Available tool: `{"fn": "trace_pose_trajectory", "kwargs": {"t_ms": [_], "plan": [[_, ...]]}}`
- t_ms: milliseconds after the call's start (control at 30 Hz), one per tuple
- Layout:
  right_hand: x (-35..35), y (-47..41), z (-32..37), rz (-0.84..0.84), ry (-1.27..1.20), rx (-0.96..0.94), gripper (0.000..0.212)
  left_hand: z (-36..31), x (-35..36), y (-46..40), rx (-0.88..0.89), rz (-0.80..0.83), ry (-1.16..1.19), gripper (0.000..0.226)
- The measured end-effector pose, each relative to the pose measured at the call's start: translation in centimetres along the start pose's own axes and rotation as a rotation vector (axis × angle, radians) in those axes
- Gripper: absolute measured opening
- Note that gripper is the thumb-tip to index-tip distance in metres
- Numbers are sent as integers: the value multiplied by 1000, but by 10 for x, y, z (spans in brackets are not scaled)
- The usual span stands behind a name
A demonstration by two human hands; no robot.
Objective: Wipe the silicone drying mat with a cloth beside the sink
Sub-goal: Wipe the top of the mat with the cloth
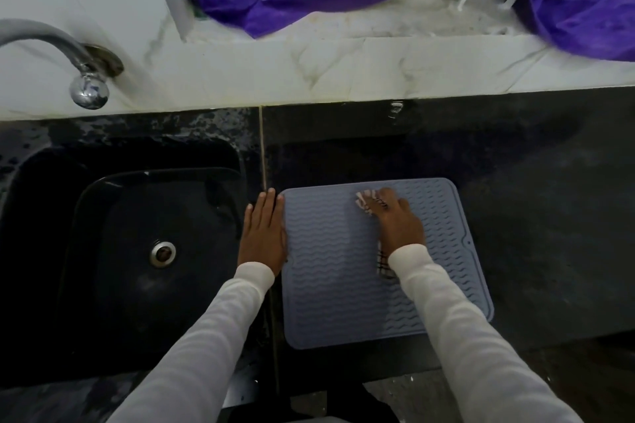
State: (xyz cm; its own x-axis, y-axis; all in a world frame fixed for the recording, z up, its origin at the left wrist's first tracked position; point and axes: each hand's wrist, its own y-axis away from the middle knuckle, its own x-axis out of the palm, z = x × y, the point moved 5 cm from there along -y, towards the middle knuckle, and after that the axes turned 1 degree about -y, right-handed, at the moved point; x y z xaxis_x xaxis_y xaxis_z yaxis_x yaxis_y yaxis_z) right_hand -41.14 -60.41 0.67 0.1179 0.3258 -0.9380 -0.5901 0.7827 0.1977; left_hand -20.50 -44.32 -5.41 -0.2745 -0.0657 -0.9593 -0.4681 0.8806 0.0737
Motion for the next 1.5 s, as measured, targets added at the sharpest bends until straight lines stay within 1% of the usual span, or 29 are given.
{"fn": "trace_pose_trajectory", "kwargs": {"t_ms": [67,200,233,300,367,500,533,600,633,733,767,800,900,933,967,1000,1033,1067,1100,1133,1233,1367,1433,1500], "plan": [[-14,0,-28,-23,-53,105,38,-2,-1,0,-2,0,-7,59],[-33,-1,-98,-33,-54,245,34,-2,-2,-1,-4,-11,-10,60],[-37,-1,-118,-50,-82,311,36,-2,-3,-1,-3,-17,-9,60],[-41,-3,-153,-89,-109,413,49,-3,-1,-2,-1,-23,-3,60],[-43,-4,-166,-125,-86,384,51,-4,-1,-2,-2,-29,-4,60],[-49,-3,-156,-161,-31,323,48,-3,0,-2,3,-32,-2,57],[-48,-4,-155,-165,-11,304,50,-3,-1,-2,3,-31,3,56],[-49,-6,-156,-162,-48,357,58,-3,-1,-1,3,-34,7,56],[-48,-6,-158,-158,-97,407,58,-4,-2,-2,5,-40,8,56],[-49,-8,-128,-152,-146,434,44,-5,-4,-2,4,-47,29,57],[-48,-9,-112,-170,-180,406,39,-4,-5,-2,4,-48,30,57],[-46,-11,-89,-178,-228,351,36,-4,-5,-2,3,-50,33,57],[-24,-18,-14,-130,-247,197,41,-3,-6,-1,4,-46,52,57],[-18,-19,16,-123,-249,144,36,-3,-6,-1,7,-45,58,57],[-13,-18,47,-115,-254,67,25,-2,-6,0,9,-48,63,57],[-8,-17,81,-111,-215,-50,29,-3,-6,-1,13,-51,70,57],[0,-15,108,-103,-177,-126,40,-3,-7,-1,15,-58,78,57],[8,-14,130,-89,-165,-158,44,-4,-8,-1,13,-70,91,57],[16,-14,147,-73,-137,-165,43,-3,-8,-1,8,-77,103,57],[30,-15,155,-45,-112,-157,43,-3,-8,-1,2,-78,112,57],[54,-14,153,-45,-119,-86,49,-3,-7,-2,6,-81,94,57],[55,-19,140,-14,1,-189,63,-2,-3,-3,7,-75,52,59],[51,-21,132,9,57,-236,64,-2,0,-2,3,-69,32,56],[48,-21,119,13,63,-242,66,-2,1,-2,-3,-37,11,56]]}}
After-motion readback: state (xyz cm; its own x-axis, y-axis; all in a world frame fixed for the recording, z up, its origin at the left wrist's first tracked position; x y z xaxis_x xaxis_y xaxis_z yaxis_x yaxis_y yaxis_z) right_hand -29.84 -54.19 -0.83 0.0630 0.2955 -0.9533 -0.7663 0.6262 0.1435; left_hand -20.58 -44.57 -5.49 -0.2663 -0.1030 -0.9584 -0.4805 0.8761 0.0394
